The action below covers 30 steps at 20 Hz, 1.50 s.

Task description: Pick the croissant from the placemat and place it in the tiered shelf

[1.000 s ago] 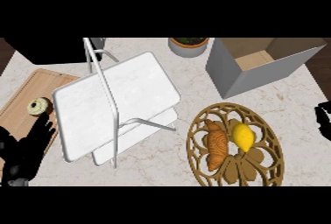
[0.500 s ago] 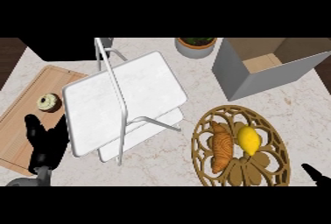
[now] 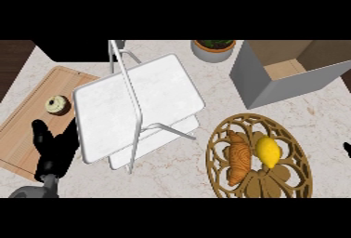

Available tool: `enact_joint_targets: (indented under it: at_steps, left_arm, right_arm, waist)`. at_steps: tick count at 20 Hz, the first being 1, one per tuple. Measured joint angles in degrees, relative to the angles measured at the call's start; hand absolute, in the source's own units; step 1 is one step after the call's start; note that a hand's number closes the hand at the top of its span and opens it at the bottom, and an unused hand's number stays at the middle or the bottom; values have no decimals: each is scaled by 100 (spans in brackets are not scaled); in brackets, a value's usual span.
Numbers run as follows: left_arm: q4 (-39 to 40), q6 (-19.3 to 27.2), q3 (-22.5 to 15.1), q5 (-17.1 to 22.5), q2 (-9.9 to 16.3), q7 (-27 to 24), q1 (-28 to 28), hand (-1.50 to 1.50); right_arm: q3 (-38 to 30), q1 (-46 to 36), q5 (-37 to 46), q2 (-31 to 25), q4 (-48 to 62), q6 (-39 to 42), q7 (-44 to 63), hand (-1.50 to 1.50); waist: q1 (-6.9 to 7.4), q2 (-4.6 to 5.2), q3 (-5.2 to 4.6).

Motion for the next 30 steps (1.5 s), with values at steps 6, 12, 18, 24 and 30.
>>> enact_joint_targets:
  at_steps: [6, 12, 18, 24, 30]
  left_arm:
    - [51, -18, -73, -103, -112, 30, -127, 0]
    - [28, -2, -72, -152, -141, 164, -226, 0]
    - [68, -77, -23, -165, -163, 109, -196, 0]
    - [103, -30, 17, -219, -213, 157, -247, 0]
    - [114, -72, 88, -229, -230, 78, -166, 0]
  right_arm:
    - [782, -1138, 368, -137, -59, 131, 2124, -150]
    - [1638, -2298, 1616, 141, 490, 245, 3063, -150]
    - [2123, -3221, 2190, 756, 1370, 569, 3503, -150]
    - [2578, -3647, 2676, 1430, 2151, 861, 3676, -150]
    - [2643, -3778, 3205, 1946, 2537, 1092, 3835, -150]
  waist:
    - [125, 22, -10]
    - [185, 23, -11]
    - [184, 18, -6]
    - [118, 7, -1]
    - [67, -8, 1]
